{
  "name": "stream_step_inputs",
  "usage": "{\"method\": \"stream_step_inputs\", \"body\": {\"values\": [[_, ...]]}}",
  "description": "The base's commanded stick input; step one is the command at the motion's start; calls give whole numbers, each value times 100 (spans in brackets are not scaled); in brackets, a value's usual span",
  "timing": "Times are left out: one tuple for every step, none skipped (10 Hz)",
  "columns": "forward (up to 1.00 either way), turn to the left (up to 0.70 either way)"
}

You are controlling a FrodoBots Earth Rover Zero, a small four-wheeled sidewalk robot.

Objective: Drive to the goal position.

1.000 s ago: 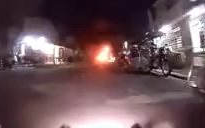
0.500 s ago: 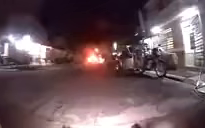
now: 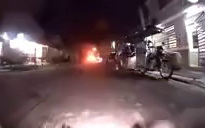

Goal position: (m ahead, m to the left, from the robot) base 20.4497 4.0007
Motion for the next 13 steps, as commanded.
{"method": "stream_step_inputs", "body": {"values": [[100,0],[100,0],[100,0],[100,0],[100,0],[100,0],[100,0],[100,0],[100,0],[100,0],[100,0],[100,0],[100,0]]}}
